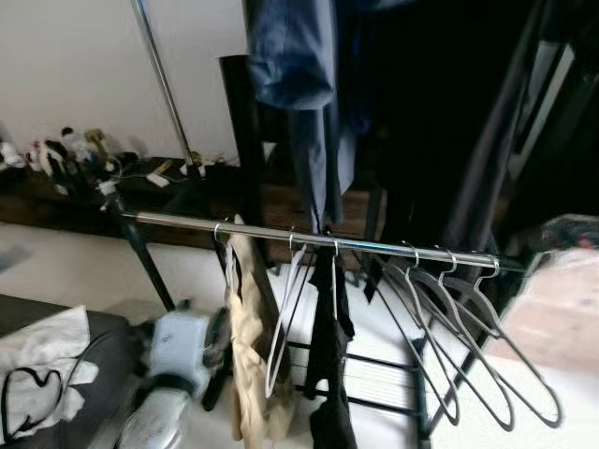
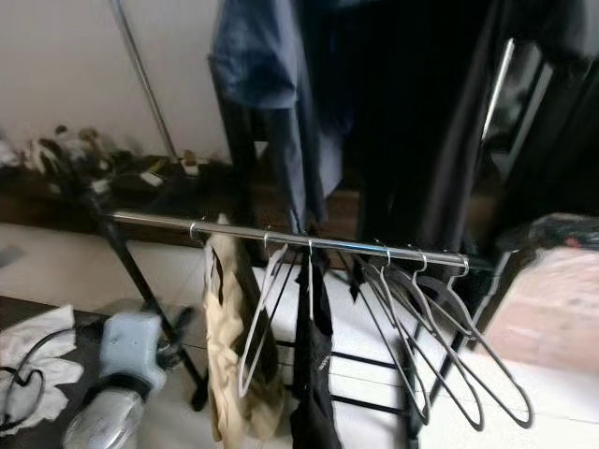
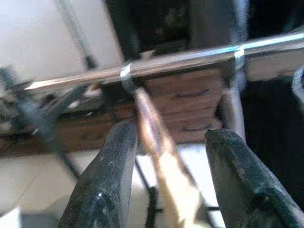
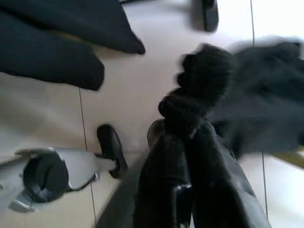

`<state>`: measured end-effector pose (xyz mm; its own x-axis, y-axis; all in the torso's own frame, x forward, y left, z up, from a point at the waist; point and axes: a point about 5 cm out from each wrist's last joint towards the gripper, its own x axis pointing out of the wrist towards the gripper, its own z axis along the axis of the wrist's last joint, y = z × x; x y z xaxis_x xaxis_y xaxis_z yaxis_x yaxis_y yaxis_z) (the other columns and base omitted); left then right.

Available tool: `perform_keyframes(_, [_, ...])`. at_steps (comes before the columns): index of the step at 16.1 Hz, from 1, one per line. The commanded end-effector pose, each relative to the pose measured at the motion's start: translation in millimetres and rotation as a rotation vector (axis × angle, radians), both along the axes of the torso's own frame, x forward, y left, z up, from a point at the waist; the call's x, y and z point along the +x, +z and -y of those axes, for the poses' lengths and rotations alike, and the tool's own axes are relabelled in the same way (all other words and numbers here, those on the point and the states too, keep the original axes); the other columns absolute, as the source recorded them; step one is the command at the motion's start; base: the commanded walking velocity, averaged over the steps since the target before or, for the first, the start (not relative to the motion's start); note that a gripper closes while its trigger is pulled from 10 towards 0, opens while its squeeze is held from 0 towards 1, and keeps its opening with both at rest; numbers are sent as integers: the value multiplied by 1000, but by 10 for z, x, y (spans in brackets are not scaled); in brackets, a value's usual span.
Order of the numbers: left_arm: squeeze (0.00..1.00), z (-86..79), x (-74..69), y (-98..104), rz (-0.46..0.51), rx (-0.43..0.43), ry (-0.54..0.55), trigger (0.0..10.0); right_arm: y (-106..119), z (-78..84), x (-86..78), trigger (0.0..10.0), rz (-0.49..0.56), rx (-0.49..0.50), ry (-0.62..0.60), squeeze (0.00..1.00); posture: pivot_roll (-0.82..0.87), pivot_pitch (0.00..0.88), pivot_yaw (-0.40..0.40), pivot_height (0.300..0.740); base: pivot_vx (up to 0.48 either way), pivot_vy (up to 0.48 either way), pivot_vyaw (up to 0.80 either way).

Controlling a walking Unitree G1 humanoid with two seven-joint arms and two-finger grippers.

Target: Hang hanger

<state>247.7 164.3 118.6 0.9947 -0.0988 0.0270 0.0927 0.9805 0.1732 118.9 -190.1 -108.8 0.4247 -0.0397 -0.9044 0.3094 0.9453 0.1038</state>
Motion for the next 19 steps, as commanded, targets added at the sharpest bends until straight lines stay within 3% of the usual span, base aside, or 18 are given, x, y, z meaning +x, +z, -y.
perform_keyframes(1, [0,31,37,-57,-53,-26,-31,10000,-11,24,-50,0,-12,-16,-7,0,28,0,23,740,0,0,0])
perform_keyframes(3, [0,93,196,-147,-141,-73,-96,10000,-12,3,-41,0,-12,-14,3,0,30,0,20,740,0,0,0])
perform_keyframes(4, [0,98,277,-205,-174,-33,-105,10000,-11,1,-37,0,-11,-14,8,0,29,0,17,740,0,0,0])
perform_keyframes(5, [0,113,490,-242,-222,-87,-106,10000,-2,40,-26,0,-10,-18,16,0,11,0,12,740,0,0,0])
perform_keyframes(7, [0,131,683,-245,-271,-85,-109,10000,17,145,-13,0,-5,-29,11,0,-7,0,15,740,0,0,0])
perform_keyframes(8, [125,160,810,-265,-323,-81,-109,10000,40,272,-12,0,-2,-42,2,0,-15,0,16,740,0,0,0])
perform_keyframes(9, [1000,188,867,-281,-359,-104,-110,10000,52,338,-23,0,0,-49,-3,0,-29,13,19,740,0,0,0])
perform_keyframes(14, [1000,412,945,-296,-410,-109,-203,10000,45,378,-86,0,0,-61,-10,0,-70,107,31,740,0,0,0])
perform_keyframes(15, [886,416,981,-282,-401,-85,-190,10000,26,327,-121,0,-1,-57,-8,0,-72,128,35,740,0,0,0])
perform_keyframes(16, [0,427,1008,-246,-386,-68,-184,10000,11,281,-148,0,0,-51,-10,0,-71,148,40,740,0,0,0])
perform_keyframes(19, [0,431,1009,-233,-379,-67,-183,10000,7,268,-160,0,1,-48,-11,0,-70,154,41,740,0,0,0])
